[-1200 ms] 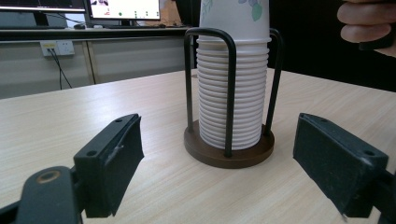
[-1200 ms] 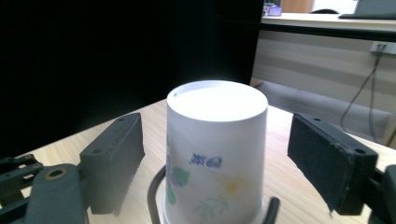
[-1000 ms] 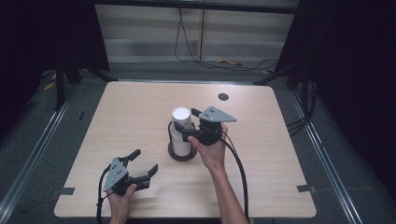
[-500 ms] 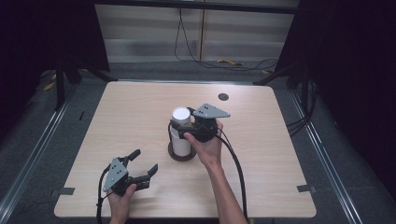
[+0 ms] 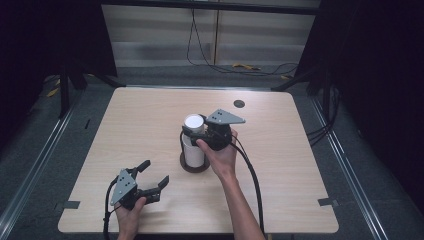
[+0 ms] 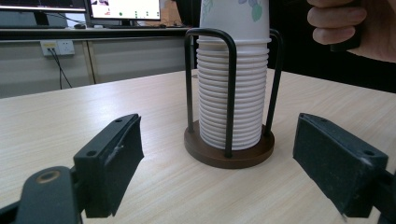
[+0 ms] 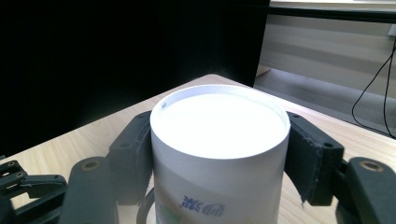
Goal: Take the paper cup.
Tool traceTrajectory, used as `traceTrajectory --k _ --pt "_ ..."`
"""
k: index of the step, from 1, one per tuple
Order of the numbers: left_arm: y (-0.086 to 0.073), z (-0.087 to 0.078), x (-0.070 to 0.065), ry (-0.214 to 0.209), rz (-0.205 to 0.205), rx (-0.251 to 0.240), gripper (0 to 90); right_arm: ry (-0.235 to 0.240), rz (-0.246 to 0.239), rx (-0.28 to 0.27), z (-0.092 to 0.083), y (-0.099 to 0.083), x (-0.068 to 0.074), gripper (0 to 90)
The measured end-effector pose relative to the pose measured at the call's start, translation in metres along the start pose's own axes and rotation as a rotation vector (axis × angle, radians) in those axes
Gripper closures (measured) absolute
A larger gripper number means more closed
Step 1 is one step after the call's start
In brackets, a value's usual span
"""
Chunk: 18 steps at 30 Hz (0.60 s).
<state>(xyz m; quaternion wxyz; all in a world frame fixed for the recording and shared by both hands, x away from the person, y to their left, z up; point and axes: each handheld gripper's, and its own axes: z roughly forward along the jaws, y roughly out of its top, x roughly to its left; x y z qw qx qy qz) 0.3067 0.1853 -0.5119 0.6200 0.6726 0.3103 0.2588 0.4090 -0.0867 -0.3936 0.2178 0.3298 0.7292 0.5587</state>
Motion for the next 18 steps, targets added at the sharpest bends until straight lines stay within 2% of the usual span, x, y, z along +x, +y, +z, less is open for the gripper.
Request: traceTrajectory --k 18 --pt "0.0002 -0.0002 0.0004 0.001 0.009 0.006 15.7 0.002 0.013 -0.014 -0.0032 0.0063 -0.0008 33.4"
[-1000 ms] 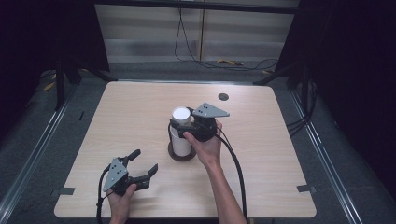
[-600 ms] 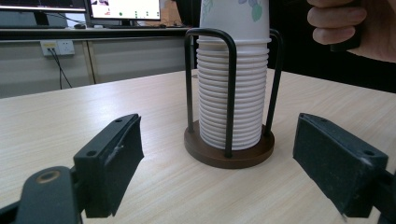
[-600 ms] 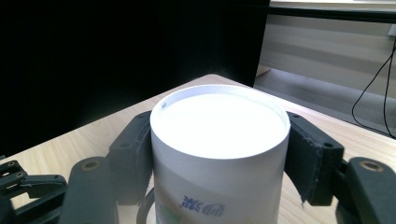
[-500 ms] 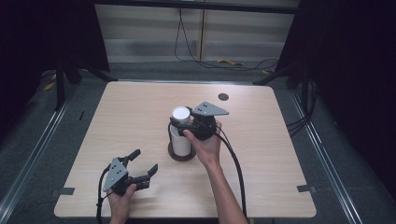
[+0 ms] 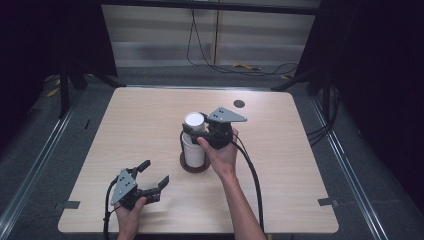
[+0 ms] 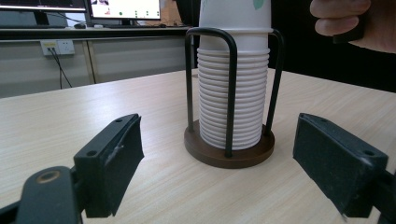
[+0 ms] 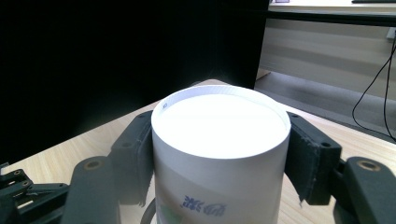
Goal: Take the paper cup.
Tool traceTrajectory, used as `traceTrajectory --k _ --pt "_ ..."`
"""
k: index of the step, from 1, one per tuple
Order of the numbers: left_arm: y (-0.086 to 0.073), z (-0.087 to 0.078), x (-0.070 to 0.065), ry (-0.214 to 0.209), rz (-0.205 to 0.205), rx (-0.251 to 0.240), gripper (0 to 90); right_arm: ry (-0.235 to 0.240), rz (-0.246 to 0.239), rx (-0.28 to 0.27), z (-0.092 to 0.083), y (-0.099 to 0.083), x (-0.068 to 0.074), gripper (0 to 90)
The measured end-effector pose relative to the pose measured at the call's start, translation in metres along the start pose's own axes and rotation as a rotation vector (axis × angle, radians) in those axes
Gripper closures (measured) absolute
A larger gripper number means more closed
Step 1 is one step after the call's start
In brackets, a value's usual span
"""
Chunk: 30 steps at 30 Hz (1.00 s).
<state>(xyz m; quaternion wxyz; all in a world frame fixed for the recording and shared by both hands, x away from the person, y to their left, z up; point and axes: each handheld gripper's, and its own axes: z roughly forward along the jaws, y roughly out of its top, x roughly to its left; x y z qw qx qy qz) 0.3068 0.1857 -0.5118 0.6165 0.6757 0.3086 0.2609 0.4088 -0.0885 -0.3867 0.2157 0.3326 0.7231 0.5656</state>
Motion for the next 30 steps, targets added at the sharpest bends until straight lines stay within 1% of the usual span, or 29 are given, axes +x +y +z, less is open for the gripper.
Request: traceTrajectory --k 9,10,14,16,19,22,24,30 --pt "0.0 0.0 0.0 0.002 -0.004 0.001 15.7 0.008 0.006 -0.019 -0.002 0.002 -0.001 33.9" --pt "0.0 0.0 0.0 0.002 -0.005 -0.001 15.7 -0.003 0.002 -0.022 -0.003 0.003 0.0 34.0" --pt "0.0 0.0 0.0 -0.002 -0.007 -0.006 15.7 -0.002 0.001 -0.035 -0.004 0.004 0.0 34.2" --pt "0.0 0.0 0.0 -0.002 -0.007 -0.005 15.7 0.009 0.01 -0.039 -0.004 0.004 0.0 34.4" --pt "0.0 0.0 0.0 -0.001 -0.007 -0.004 15.7 0.01 0.012 -0.04 -0.005 0.005 -0.001 34.7" --pt "0.0 0.0 0.0 -0.001 -0.006 -0.005 15.7 0.007 0.002 -0.046 -0.006 0.005 0.0 34.8" --pt "0.0 0.0 0.0 0.0 -0.008 -0.007 15.7 0.009 0.004 -0.058 -0.007 0.006 0.0 34.9" --pt "0.0 0.0 -0.001 0.001 -0.008 -0.007 15.7 0.016 0.004 -0.067 -0.007 0.011 0.0 35.1"
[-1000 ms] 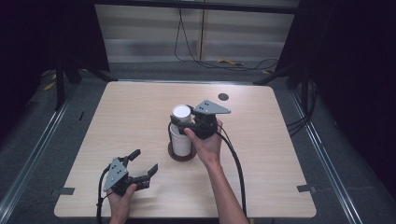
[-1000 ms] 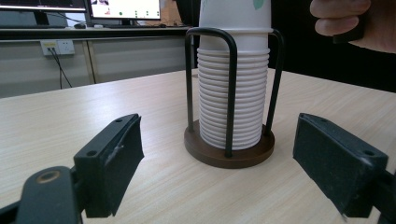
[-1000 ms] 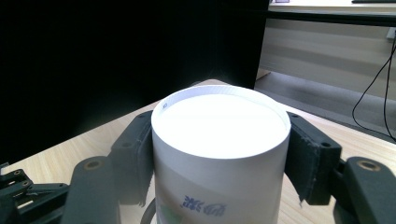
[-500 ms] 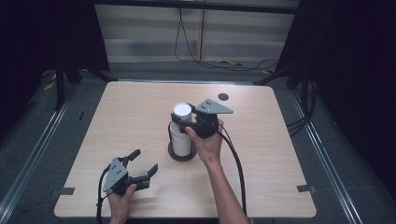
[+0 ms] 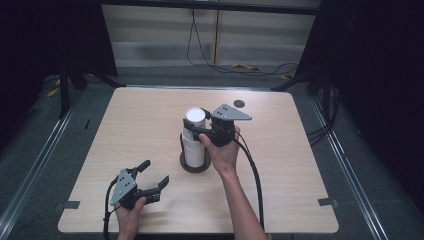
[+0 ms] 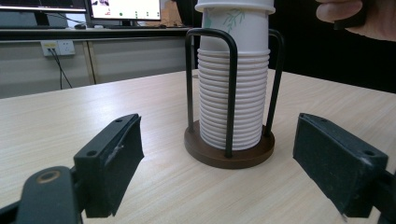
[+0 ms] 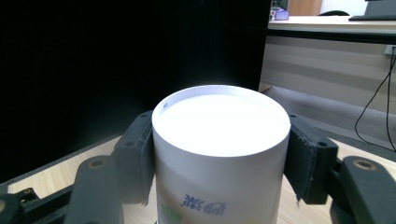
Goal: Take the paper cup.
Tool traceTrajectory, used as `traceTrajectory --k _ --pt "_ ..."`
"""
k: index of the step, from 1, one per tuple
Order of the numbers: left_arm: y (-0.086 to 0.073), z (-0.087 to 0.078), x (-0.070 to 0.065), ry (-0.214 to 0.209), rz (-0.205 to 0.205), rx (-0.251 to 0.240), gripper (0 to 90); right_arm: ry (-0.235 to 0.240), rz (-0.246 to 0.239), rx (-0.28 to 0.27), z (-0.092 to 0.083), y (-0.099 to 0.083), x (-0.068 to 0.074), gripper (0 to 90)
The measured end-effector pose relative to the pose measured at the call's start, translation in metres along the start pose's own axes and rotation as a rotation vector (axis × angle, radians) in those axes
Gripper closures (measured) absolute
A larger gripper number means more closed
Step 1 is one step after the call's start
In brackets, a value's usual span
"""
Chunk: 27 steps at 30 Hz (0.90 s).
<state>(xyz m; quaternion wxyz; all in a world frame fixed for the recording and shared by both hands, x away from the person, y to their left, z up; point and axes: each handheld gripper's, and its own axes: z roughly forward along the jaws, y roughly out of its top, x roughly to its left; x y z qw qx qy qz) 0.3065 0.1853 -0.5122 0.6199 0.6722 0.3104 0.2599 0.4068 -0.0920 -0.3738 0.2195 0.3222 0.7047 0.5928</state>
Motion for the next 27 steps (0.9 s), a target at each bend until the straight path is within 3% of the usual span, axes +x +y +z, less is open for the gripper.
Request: traceTrajectory --k 27 --pt "0.0 0.0 0.0 -0.003 0.001 0.0 15.7 0.014 0.027 -0.058 -0.006 0.011 -0.003 34.6"
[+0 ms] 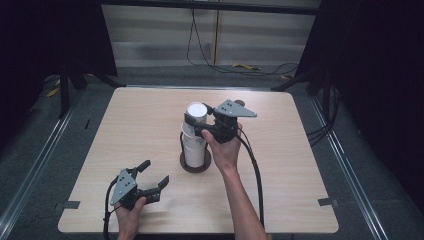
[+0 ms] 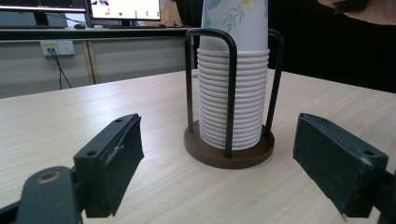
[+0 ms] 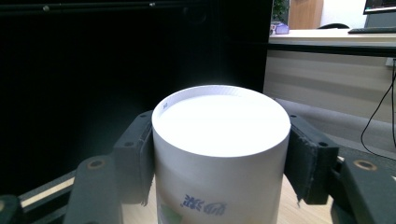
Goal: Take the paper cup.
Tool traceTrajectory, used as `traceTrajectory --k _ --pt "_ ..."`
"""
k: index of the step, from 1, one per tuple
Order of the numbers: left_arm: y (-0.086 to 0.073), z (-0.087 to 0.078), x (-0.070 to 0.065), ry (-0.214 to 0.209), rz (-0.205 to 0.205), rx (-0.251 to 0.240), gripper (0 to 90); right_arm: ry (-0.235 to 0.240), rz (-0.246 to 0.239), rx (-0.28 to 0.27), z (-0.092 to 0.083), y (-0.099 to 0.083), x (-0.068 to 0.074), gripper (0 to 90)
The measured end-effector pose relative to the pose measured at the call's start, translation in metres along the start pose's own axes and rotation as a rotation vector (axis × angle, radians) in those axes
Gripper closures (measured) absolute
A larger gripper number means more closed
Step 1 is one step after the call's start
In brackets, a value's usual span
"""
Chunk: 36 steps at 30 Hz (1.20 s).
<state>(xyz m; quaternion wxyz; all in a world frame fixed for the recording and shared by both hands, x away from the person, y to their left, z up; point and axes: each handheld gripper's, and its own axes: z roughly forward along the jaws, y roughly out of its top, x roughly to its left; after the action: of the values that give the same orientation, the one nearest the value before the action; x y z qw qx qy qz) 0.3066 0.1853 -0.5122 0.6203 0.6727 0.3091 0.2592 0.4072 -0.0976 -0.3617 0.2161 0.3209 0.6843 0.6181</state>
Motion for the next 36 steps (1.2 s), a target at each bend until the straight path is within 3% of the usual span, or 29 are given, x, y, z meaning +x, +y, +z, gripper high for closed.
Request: traceTrajectory --k 25,36 --pt "0.0 0.0 0.0 0.002 -0.003 0.002 15.7 0.007 0.004 -0.067 -0.011 0.014 0.005 34.6" --pt "0.0 0.0 0.0 0.005 0.01 0.008 15.8 -0.01 0.01 -0.103 -0.03 0.025 0.002 34.6"
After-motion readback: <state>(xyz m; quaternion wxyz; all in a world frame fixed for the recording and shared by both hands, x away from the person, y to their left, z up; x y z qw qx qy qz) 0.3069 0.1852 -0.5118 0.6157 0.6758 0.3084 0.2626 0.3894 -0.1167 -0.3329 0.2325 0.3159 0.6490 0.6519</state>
